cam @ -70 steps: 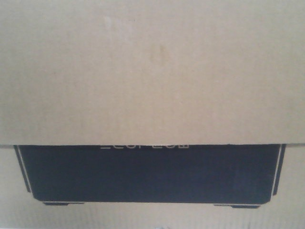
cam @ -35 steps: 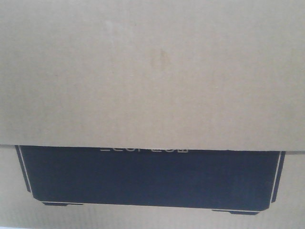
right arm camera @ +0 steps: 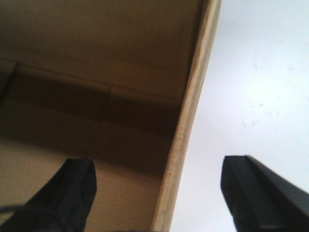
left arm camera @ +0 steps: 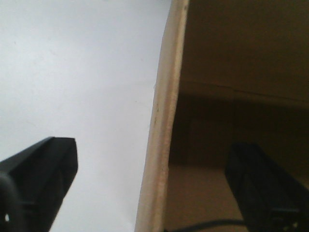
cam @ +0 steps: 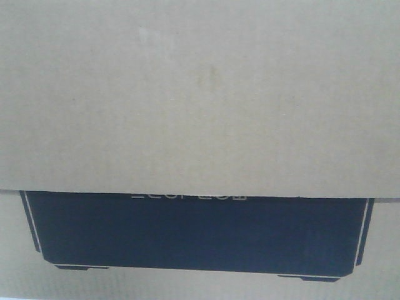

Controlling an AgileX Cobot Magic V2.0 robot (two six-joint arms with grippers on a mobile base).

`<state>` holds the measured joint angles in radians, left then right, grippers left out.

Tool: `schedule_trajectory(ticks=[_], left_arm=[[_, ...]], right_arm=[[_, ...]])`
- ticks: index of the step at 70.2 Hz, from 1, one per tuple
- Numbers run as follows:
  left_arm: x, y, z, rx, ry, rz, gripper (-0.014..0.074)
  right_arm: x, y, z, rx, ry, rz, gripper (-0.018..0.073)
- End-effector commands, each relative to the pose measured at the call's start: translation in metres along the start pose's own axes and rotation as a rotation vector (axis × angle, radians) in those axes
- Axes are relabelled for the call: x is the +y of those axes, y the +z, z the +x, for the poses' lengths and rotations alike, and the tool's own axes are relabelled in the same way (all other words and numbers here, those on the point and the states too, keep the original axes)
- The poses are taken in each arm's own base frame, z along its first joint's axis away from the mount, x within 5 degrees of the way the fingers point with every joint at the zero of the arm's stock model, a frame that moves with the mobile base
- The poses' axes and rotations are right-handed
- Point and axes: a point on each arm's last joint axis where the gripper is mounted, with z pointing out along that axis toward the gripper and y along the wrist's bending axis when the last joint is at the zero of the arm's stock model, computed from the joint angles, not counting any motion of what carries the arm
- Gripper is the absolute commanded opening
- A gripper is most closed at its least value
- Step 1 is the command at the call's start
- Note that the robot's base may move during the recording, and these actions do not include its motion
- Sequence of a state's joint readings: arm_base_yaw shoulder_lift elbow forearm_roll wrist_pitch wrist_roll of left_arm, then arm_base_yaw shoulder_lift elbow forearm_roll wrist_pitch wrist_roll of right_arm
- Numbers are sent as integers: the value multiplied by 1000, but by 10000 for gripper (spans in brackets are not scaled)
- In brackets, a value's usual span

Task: Grab box from left shelf to table start
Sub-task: 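Open both grippers and release the box walls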

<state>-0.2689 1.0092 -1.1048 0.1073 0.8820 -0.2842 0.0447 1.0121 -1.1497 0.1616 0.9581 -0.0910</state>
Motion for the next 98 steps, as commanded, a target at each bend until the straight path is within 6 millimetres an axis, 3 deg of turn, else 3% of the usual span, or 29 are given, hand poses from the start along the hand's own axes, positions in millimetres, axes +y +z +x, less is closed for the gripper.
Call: schedule_trajectory(ticks=[1, 9, 20, 26, 41, 55, 68, 98], left_arm=[[3, -39, -7, -179, 48, 26, 408], [8, -67, 1, -246, 79, 25, 265], [16, -86, 31, -295, 124, 18, 17], [23, -86, 54, -311, 140, 3, -107], [31, -66, 103, -307, 154, 5, -95], [35, -56, 127, -358, 160, 21, -95], [35, -52, 132, -363, 162, 24, -99], [35, -52, 132, -363, 162, 24, -99]], right_arm=[[5, -37, -8, -144, -3, 1, 565], [8, -61, 5, -198, -9, -1, 393], [11, -88, 36, -289, -19, 1, 33], [11, -92, 60, -327, -23, 9, 69], [6, -88, 124, -438, -48, 55, 66], [0, -74, 167, -535, -82, 107, 66], [-2, -61, 178, -572, -84, 112, 66], [-2, -59, 180, -547, -83, 112, 66]])
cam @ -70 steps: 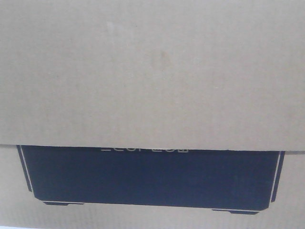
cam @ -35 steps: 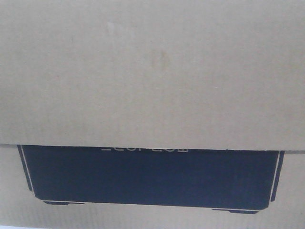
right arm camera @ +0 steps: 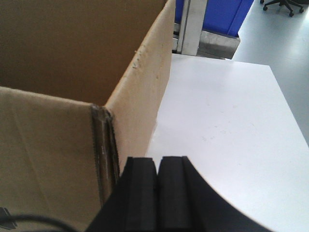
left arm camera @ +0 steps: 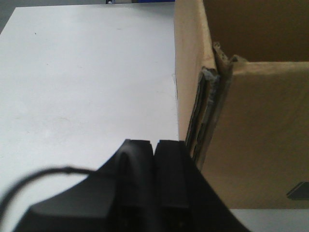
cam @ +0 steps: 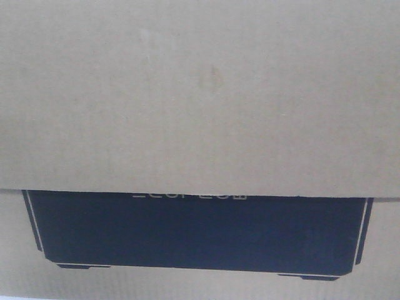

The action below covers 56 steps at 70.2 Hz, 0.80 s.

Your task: Grab box from left shelf to table start

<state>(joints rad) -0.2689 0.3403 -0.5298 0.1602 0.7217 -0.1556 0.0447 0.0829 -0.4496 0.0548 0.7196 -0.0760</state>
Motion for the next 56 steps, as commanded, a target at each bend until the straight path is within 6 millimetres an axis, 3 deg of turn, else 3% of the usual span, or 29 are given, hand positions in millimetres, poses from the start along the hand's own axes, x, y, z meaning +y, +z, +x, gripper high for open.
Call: schedule_trajectory(ticks=[1, 37, 56], left_arm=[[0, -4, -15, -106, 6, 6, -99], [-6, -8, -10, -143, 3, 67, -99], [-1, 0, 33, -396, -62, -34, -99]], right_arm=[[-1, -2, -14, -88, -6, 12, 66], [-1, -2, -14, -88, -6, 12, 66], [-1, -2, -14, -88, -6, 12, 66]])
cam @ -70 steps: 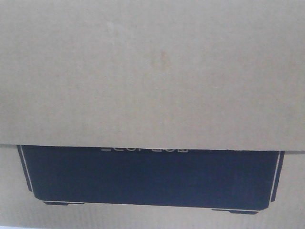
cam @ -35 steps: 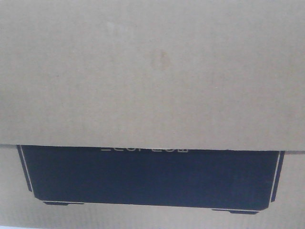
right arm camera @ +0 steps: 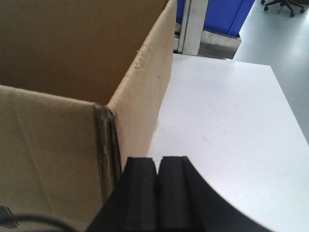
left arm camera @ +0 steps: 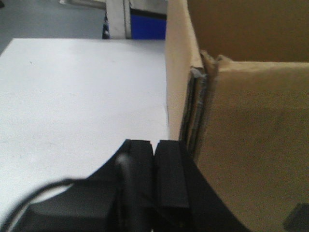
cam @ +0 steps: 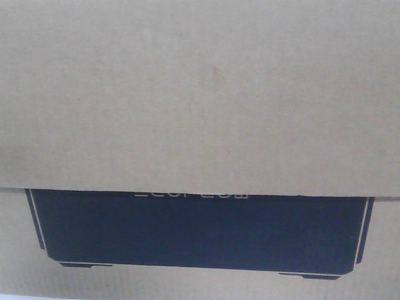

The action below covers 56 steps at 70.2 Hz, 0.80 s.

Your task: Grab box from left shelf to table start

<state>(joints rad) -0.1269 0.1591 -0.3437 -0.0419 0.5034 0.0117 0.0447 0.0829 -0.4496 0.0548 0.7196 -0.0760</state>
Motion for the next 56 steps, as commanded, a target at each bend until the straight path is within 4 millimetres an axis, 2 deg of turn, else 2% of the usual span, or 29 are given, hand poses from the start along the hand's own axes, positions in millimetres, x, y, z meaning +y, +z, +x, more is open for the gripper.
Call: schedule_trajectory(ticks=[1, 11, 22, 56], left_arm=[[2, 0, 2, -205, -14, -35, -99], [5, 7, 36, -298, -15, -55, -99], [7, 19, 63, -345, -15, -63, -99], [7, 19, 66, -309, -16, -62, -99]], right_arm=[[-1, -2, -14, -88, -6, 12, 66], [-1, -2, -14, -88, -6, 12, 66], [-1, -2, -14, -88, -6, 12, 66], [-1, -2, -14, -88, -6, 12, 66]])
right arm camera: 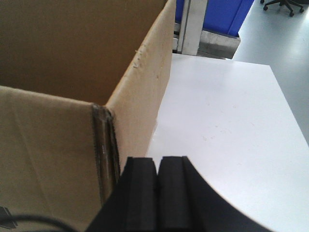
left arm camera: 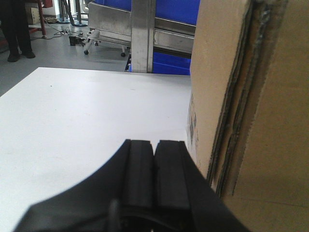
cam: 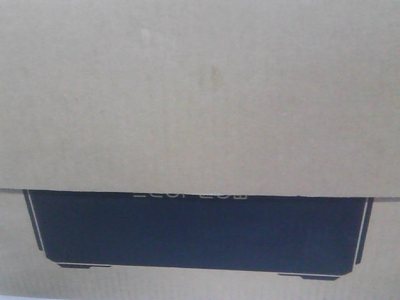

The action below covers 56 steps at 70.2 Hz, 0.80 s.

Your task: Grab box from left shelf to table start

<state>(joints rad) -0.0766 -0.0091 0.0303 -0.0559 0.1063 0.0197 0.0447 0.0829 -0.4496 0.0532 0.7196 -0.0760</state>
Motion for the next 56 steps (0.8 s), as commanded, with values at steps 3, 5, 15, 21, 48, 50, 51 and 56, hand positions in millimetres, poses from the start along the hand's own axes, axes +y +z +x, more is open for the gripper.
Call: schedule_trajectory(ticks=[3, 5, 15, 21, 48, 50, 51, 56], left_arm=[[0, -2, -11, -116, -4, -3, -99], [0, -2, -11, -116, -4, -3, -99], [0, -2, -11, -116, -4, -3, -99], [0, -2, -11, -116, -4, -3, -99], [0, -2, -11, -116, -4, -3, -99], [0, -2, -11, -116, -4, -3, -99], [0, -2, -11, -116, -4, -3, -99], [0, -2, -11, -116, -4, -3, -99]], right_arm=[[-1, -2, -14, -88, -5, 11, 66], [-1, -2, -14, -88, -5, 11, 66], [-1, -2, -14, -88, -5, 11, 66], [-1, -2, -14, -88, -5, 11, 66], [-5, 23, 10, -222, 40, 80, 66], [-6, 27, 17, -232, 41, 90, 66], [-6, 30, 22, -238, 42, 93, 66], [-6, 37, 38, -271, 42, 101, 66]])
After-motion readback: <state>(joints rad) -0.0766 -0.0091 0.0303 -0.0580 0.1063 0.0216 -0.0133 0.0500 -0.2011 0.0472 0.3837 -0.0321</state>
